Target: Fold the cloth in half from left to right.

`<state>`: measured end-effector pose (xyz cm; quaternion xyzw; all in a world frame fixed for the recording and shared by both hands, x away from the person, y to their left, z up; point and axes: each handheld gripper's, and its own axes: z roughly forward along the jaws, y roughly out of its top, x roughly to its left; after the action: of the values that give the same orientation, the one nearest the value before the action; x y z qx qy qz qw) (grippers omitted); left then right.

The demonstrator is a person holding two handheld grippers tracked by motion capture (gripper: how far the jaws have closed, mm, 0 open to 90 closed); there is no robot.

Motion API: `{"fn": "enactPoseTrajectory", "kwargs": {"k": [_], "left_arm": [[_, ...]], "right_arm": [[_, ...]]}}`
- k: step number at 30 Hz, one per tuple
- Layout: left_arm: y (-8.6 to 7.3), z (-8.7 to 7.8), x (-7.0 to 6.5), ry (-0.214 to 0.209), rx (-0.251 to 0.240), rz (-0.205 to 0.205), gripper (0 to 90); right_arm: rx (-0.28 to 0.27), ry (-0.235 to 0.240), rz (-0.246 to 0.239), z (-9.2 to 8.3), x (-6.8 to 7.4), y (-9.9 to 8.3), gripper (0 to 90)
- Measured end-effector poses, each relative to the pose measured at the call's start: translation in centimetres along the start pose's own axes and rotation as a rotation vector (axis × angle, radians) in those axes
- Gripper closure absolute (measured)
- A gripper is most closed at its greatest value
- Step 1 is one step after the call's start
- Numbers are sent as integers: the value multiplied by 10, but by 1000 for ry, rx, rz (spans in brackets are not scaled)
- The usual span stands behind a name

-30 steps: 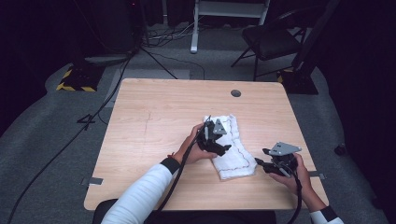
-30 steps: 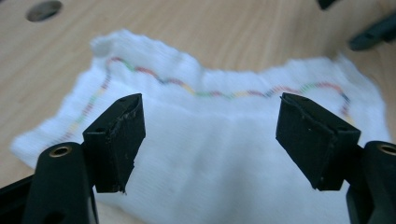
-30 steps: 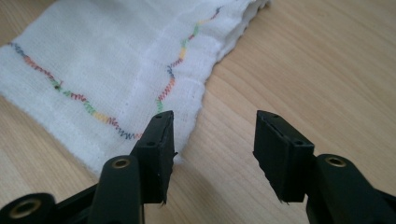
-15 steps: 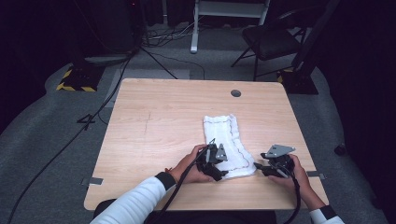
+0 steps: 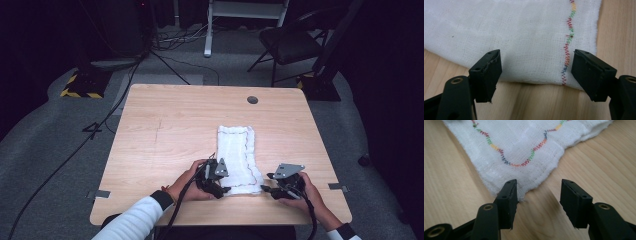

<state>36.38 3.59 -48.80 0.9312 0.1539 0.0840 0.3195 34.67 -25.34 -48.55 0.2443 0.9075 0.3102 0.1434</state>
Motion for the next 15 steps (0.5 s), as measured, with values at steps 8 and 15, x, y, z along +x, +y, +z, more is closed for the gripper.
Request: {"fn": "enactPoseTrajectory", "kwargs": {"k": [8,15], "left_arm": [[-11,-19,0,-3,-45,-38,227],[-4,-30,19,47,-89,-77,222]], "right_arm": [[-21,-9,-11,-4,7,8,418],[-103,-75,36,-15,-13,20,405]]}}
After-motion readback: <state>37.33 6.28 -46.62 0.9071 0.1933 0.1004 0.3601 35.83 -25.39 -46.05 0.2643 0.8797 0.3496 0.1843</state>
